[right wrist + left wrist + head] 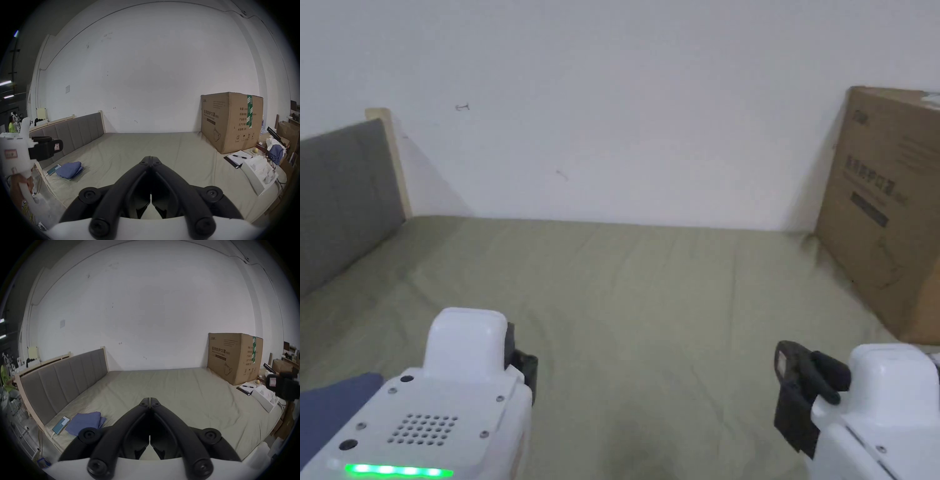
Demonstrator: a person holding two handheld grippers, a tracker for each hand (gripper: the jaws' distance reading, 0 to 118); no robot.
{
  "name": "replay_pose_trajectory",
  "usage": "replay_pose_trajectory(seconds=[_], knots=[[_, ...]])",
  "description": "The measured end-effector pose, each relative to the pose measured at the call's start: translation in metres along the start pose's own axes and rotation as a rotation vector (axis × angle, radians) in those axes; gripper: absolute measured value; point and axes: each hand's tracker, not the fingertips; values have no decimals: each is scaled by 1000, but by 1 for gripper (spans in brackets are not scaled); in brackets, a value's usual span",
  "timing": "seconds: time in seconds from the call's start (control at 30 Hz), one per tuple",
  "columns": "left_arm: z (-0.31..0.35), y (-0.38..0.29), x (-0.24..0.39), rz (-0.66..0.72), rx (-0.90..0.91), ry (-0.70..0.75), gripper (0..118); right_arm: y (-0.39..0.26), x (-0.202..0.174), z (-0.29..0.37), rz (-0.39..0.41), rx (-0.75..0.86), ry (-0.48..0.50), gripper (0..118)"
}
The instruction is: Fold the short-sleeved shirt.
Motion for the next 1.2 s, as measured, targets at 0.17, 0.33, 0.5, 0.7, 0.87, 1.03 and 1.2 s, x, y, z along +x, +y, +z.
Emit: replay_pose_trajectory(seconds=[0.17, 0.33, 0.5, 0.7, 0.87, 1.03, 1.2], knots=[[27, 8, 21, 17, 39, 0, 0, 6, 16, 21, 6, 29, -21, 0], [43, 13, 24, -1, 51, -33, 4, 10, 24, 38, -56, 70, -32, 13], [48, 18, 23, 26, 39, -38, 113, 10, 22, 50, -53, 87, -34, 53], [53, 28, 25, 13, 17, -60, 113, 11, 23, 64, -68, 140, -39, 117], [51, 38, 32, -4, -29, -26, 113, 16, 32, 64, -48, 126, -48, 118], [52, 42, 32, 40, -80, -149, 113, 19, 38, 60, -43, 97, -50, 118], [57, 44, 40, 3, -31, -99, 113, 20, 39, 56, -42, 89, -52, 118]])
